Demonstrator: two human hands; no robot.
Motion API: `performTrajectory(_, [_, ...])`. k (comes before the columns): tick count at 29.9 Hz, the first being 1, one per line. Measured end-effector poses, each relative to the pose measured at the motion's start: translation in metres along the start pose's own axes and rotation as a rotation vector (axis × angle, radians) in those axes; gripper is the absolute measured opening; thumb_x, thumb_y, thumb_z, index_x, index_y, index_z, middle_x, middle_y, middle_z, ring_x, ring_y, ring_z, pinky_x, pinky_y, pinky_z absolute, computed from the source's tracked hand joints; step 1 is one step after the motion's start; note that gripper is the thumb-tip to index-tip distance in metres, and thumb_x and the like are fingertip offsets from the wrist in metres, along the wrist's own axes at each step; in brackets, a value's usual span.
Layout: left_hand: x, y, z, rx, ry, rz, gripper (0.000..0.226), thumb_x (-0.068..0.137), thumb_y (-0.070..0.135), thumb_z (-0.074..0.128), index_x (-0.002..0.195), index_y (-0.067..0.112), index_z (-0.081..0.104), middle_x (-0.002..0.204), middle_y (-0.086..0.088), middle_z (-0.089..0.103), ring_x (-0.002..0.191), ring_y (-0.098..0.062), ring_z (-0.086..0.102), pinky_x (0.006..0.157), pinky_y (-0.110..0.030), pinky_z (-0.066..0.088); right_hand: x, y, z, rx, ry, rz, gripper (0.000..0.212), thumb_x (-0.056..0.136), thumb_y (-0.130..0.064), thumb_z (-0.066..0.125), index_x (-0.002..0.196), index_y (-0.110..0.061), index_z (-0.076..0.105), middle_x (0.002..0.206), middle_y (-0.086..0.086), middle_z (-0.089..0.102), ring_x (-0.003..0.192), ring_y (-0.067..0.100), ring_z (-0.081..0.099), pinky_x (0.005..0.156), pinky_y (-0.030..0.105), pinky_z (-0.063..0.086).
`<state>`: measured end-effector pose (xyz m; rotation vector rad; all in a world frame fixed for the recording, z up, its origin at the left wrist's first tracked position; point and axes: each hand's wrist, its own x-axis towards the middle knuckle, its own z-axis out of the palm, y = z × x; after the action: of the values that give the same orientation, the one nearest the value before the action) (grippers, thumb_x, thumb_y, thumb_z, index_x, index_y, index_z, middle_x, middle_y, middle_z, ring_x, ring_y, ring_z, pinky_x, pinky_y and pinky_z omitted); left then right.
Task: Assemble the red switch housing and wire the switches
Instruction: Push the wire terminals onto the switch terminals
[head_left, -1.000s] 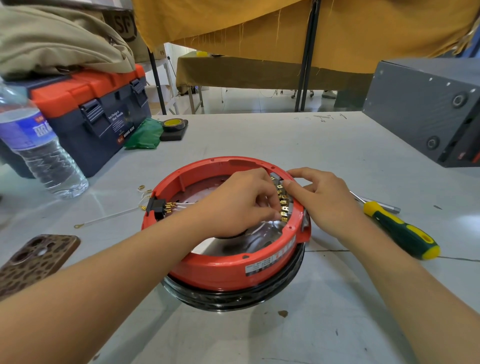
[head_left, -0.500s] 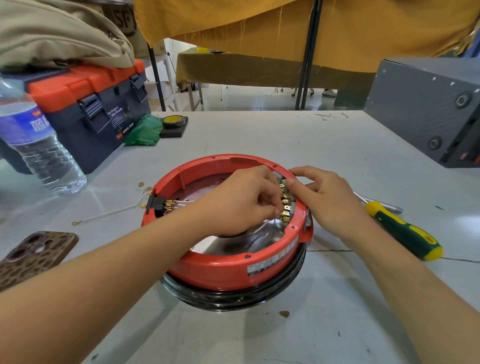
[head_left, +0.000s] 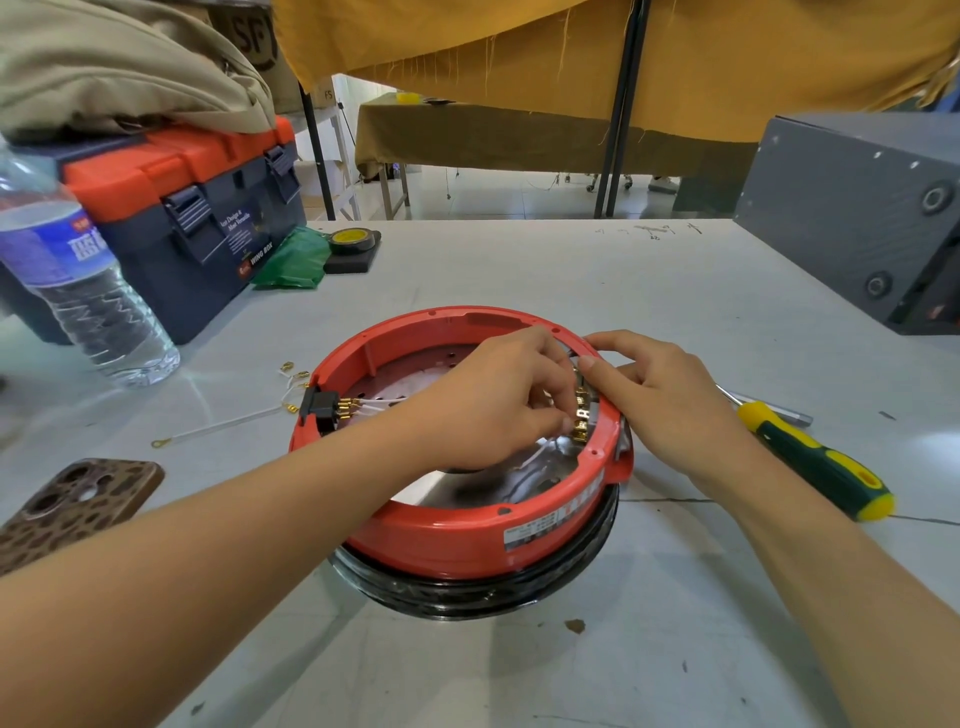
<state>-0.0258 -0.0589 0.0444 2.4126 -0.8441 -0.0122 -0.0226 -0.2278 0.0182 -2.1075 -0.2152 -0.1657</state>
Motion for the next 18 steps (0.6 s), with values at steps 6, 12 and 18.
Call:
performTrajectory(6, [0.001,0.002,-0.002,-0.052,0.018,-0.047,0.005,0.079,0.01,0.072,0.077,0.014,0.073,0.103,0.001,0.055,0.073,-0.004,0.057,0.079,-0.026,0.05,0.003,0.002,-0.001,0.015,0.005,-0.014,0.023,0.094,-0.031,0.054,0.113,-0.025,0.064,0.061,0.01,0.07,0.061,0.016,0.066,0.059,0.02,0.048])
performTrajectory(12, [-0.001,-0.002,-0.015,-0.108,0.105,-0.129,0.004,0.08,0.019,0.073,0.076,0.021,0.072,0.084,0.012,0.062,0.071,0.002,0.062,0.065,-0.013,0.048,0.007,0.004,-0.003,0.029,0.037,-0.022,0.02,0.091,-0.03,0.059,0.109,-0.026,0.067,0.058,0.008,0.068,0.056,0.013,0.063,0.052,0.013,0.045])
performTrajectory(18, [-0.018,-0.021,-0.032,-0.076,0.246,-0.189,0.005,0.081,0.017,0.072,0.082,0.022,0.073,0.083,0.011,0.065,0.073,-0.003,0.061,0.069,-0.018,0.048,0.009,0.01,-0.005,0.071,0.072,-0.016,0.013,0.088,-0.028,0.062,0.099,-0.027,0.069,0.053,-0.012,0.055,0.055,0.0,0.054,0.055,0.009,0.037])
